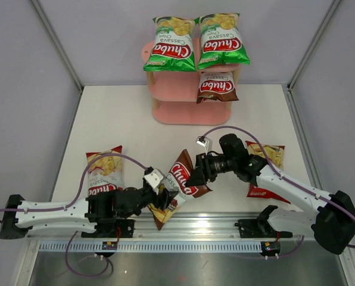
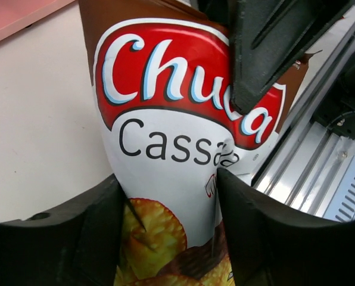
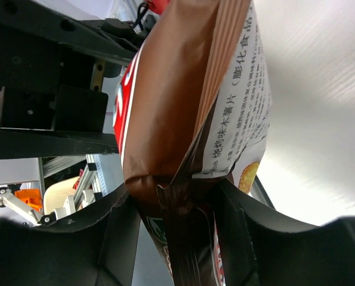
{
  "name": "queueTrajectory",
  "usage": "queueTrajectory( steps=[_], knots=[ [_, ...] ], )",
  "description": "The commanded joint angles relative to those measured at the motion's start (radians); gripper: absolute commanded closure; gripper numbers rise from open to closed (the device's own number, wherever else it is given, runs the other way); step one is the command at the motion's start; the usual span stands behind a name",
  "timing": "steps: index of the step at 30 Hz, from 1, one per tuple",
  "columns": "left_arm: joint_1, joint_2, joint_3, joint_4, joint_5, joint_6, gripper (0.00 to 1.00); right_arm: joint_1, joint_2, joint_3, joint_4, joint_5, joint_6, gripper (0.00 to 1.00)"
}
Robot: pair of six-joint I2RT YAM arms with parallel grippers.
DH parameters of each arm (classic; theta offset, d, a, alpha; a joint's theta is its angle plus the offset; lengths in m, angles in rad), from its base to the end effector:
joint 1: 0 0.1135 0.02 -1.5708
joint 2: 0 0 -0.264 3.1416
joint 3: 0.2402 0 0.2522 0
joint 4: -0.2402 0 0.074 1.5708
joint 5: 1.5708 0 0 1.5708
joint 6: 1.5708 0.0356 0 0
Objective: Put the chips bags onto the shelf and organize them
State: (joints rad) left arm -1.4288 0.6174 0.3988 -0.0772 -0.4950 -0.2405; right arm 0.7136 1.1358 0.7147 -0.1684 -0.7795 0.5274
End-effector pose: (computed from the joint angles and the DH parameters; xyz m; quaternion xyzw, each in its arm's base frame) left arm 0.0390 -0.1537 0.2411 0.3153 0.7272 -0.2954 0.5333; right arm 0.1646 0.1756 0.2523 -0.2541 0.7957 0.5261 0.1598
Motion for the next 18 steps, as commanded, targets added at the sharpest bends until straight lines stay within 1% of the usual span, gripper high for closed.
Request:
queueTrajectory(
  steps=[1,4,5,8,9,11,14,18],
  knots=[
    [-0.001,-0.007,0.049,0.08,-0.105,-0.048,0.33,0.029,-0.03,0.015,0.116,-0.047,0.031,1.0],
    [-0.001,-0.007,0.051,0.038,-0.131,-0.069,0.28,0.03,-0.019,0.009,0.147,-0.044,0.046,1.0],
    [-0.001,-0.008,0.052,0.028,-0.138,-0.075,0.23,0.03,-0.019,0.008,0.148,-0.034,0.049,1.0],
    [-0.001,-0.016,0.067,-0.022,-0.171,-0.109,0.14,0.03,-0.019,0.002,0.153,0.012,0.057,1.0],
    [-0.001,-0.019,0.078,-0.039,-0.175,-0.126,0.07,0.03,-0.024,0.0,0.156,0.034,0.06,1.0],
    [-0.001,-0.037,0.09,-0.084,-0.182,-0.138,0.01,0.03,-0.028,-0.003,0.155,0.061,0.06,1.0],
    [-0.001,-0.07,0.107,-0.137,-0.177,-0.161,0.01,0.03,-0.027,0.005,0.132,0.118,0.049,1.0],
    [-0.001,-0.116,0.123,-0.193,-0.169,-0.209,0.01,0.03,0.001,0.032,0.043,0.195,0.02,1.0]
  ],
)
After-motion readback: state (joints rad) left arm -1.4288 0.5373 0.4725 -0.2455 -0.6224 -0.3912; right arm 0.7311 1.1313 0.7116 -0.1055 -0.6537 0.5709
